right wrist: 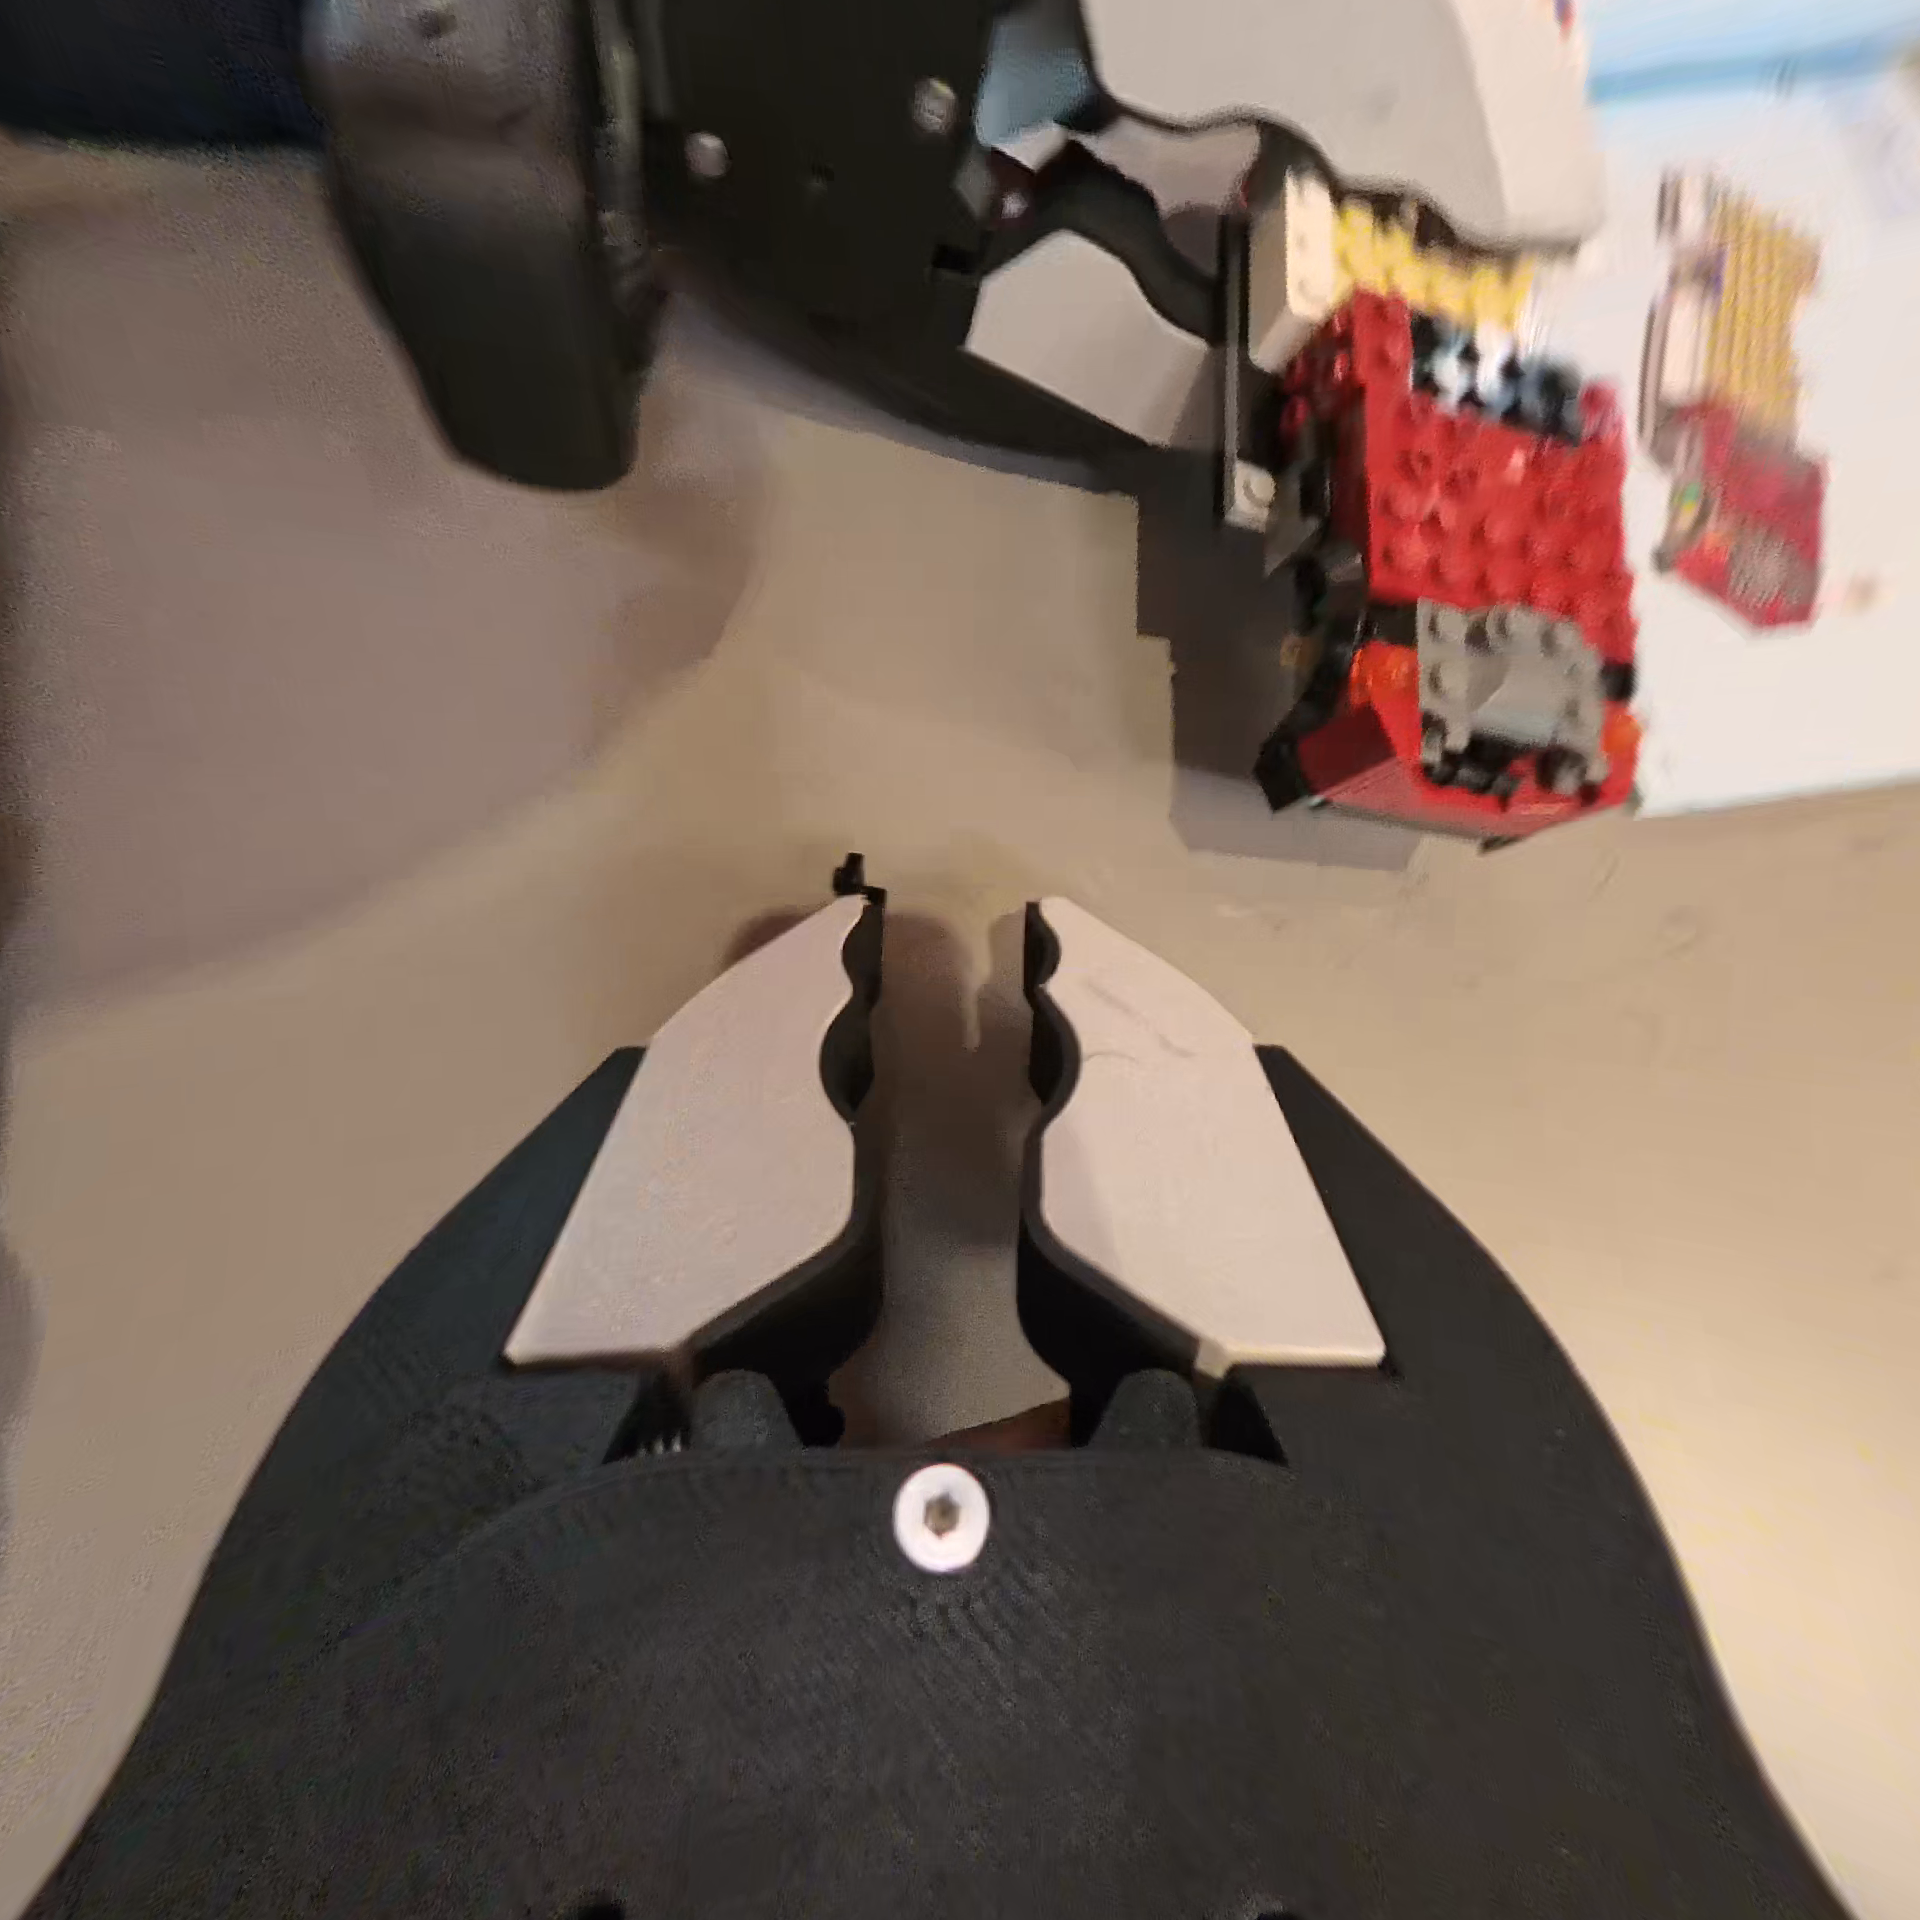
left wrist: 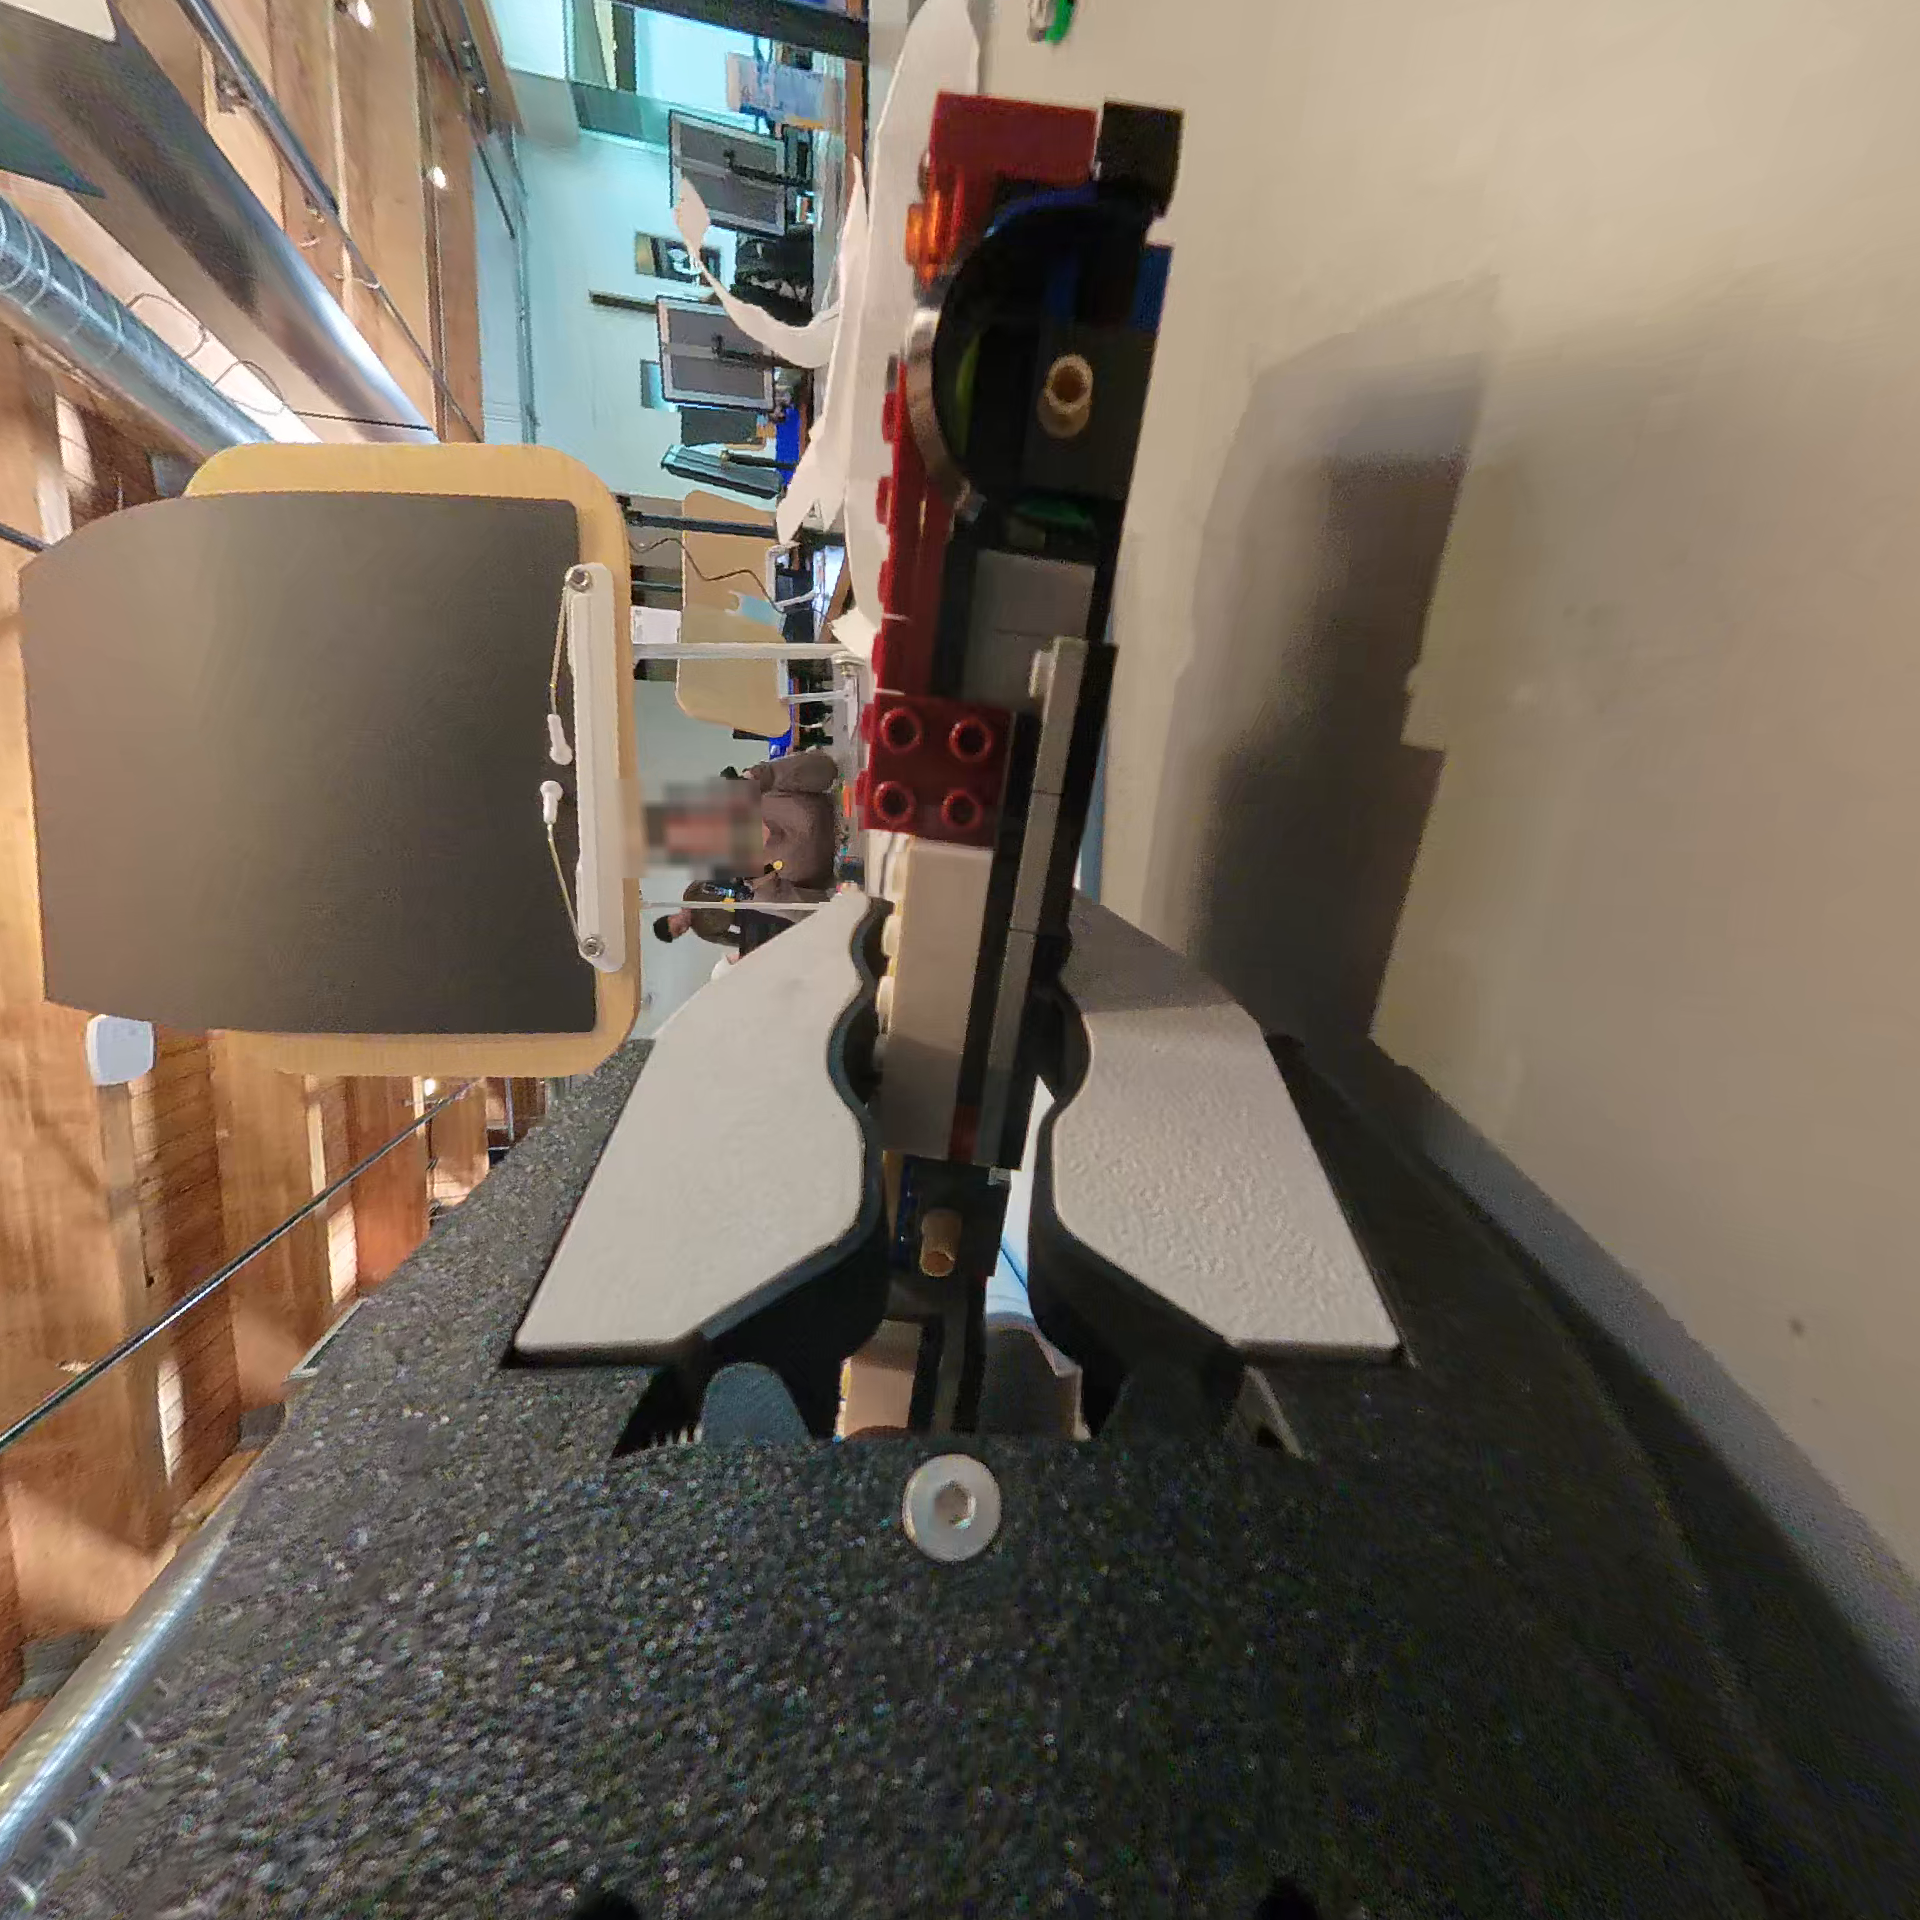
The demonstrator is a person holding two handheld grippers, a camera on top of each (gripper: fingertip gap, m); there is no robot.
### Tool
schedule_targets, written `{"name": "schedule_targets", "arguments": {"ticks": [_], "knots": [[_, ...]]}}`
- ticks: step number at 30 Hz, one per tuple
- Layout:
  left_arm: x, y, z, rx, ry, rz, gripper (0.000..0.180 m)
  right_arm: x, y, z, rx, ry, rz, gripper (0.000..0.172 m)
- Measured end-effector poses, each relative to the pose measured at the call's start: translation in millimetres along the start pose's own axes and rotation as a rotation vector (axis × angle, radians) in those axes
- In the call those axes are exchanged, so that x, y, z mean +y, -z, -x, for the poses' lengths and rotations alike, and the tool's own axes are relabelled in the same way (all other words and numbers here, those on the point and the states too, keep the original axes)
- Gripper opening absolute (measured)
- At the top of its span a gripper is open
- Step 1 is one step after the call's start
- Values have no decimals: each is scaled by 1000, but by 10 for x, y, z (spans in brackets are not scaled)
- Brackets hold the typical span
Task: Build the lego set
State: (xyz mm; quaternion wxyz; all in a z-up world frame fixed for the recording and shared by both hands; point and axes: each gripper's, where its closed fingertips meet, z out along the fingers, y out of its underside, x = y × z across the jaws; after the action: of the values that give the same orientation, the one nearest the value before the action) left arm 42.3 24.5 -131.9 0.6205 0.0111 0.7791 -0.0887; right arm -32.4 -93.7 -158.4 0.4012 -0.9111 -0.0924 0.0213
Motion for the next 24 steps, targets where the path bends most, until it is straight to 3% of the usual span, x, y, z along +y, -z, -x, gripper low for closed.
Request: {"name": "schedule_targets", "arguments": {"ticks": [4, 24], "knots": [[26, 40, 29, 5, 11, -5, 27, -37, 41, 228, -16, 251, 3, 24], [-83, 77, 2, 45, 57, -25, 28, 49, -111, -64, 37, -51, 89, 13]]}}
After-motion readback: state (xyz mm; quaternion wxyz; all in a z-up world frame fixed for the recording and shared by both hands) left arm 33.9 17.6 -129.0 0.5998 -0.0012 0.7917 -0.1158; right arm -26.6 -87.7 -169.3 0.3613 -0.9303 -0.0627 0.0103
